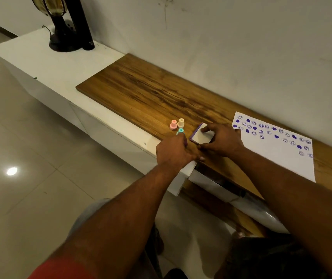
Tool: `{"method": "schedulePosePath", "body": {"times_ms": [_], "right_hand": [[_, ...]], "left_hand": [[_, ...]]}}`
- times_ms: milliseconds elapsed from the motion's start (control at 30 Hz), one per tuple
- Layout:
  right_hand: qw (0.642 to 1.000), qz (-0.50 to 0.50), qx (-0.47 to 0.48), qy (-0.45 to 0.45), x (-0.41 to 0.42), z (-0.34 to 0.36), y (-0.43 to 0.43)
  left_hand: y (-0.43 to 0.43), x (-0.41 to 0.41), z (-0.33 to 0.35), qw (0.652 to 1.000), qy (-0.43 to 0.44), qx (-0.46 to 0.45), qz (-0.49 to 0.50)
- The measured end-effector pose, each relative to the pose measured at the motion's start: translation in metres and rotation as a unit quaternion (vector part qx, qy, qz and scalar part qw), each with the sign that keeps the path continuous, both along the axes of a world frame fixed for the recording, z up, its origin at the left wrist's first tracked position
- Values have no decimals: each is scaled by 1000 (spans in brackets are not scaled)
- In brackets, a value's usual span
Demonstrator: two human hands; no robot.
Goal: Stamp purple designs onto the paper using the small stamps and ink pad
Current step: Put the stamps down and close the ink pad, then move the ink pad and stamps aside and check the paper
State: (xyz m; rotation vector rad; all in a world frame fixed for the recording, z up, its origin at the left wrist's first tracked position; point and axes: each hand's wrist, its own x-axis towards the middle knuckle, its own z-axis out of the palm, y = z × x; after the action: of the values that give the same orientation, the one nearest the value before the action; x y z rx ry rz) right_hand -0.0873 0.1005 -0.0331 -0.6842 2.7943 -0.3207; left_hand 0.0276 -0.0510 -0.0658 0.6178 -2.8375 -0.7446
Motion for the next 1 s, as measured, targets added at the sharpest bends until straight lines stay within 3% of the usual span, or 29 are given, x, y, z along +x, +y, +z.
{"method": "schedulePosePath", "body": {"times_ms": [133, 367, 567, 1000], "right_hand": [[1000, 4, 28, 3, -36, 6, 2], [999, -42, 26, -6, -99, 9, 4], [996, -74, -34, -27, -135, 3, 9], [997, -73, -33, -25, -149, -1, 14]], "left_hand": [[5, -7, 4, 997, 28, -52, -44], [20, -26, 15, 990, 91, -63, -82], [35, -34, 11, 991, 56, -35, -117], [39, -41, 5, 990, 18, -31, -137]]}}
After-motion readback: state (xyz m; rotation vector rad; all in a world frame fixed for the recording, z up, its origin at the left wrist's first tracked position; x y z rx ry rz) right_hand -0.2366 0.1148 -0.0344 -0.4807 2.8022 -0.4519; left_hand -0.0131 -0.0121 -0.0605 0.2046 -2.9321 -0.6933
